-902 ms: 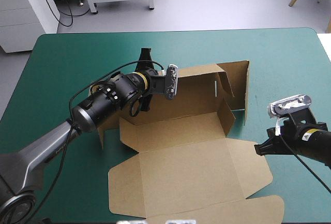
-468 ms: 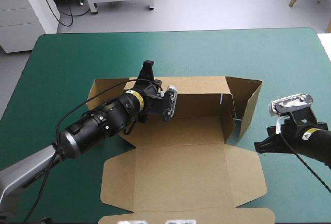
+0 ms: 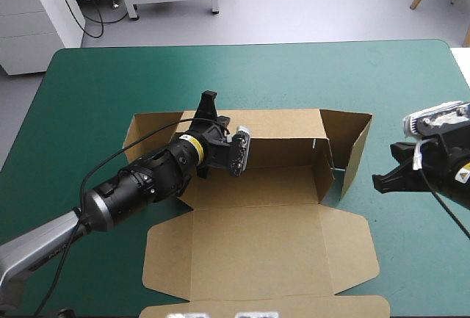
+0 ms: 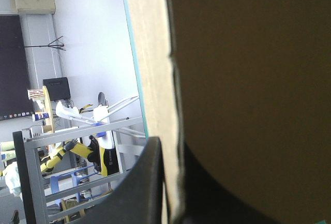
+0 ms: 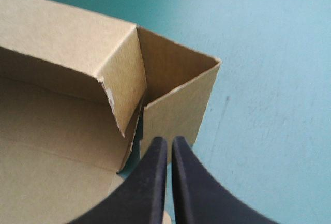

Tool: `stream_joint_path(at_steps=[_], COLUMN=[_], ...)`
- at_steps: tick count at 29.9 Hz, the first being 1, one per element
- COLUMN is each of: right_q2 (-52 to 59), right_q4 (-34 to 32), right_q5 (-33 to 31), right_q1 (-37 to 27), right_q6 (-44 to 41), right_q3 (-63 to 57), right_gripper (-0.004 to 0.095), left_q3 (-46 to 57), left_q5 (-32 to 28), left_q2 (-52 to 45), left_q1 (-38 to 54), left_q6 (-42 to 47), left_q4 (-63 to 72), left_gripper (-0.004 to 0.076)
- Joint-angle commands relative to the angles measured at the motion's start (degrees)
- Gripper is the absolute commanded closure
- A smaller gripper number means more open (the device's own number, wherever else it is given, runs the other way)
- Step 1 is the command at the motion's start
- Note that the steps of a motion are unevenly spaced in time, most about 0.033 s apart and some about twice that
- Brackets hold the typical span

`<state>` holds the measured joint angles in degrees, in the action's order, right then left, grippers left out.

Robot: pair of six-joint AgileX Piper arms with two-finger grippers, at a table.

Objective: Fold the box

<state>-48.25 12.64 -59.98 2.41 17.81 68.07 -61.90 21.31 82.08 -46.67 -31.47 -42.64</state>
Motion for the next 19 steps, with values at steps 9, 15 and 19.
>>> stream_joint_path(at_steps=[9, 15, 19], right_q2=[-4.3, -12.4, -19.7], right_q4=[-2.1, -2.1, -2.1], right_q5=[6.0, 6.1, 6.2], right_q1=[0.2, 0.2, 0.2], right_q6=[-1.7, -3.2, -3.9], right_q3=[19.0, 26.8, 31.4], right_gripper=[0.019, 0.0152, 0.0152], left_q3=[0.1, 0.1, 0.1], left_q5=[0.8, 0.8, 0.8], left_q2=[-0.5, -0.5, -0.5], left_q1=[-1.2, -1.2, -1.2], left_q6=[0.5, 0.5, 0.5], left_q4=[3.2, 3.2, 3.2], left_gripper=[0.0734, 0.0734, 0.0734])
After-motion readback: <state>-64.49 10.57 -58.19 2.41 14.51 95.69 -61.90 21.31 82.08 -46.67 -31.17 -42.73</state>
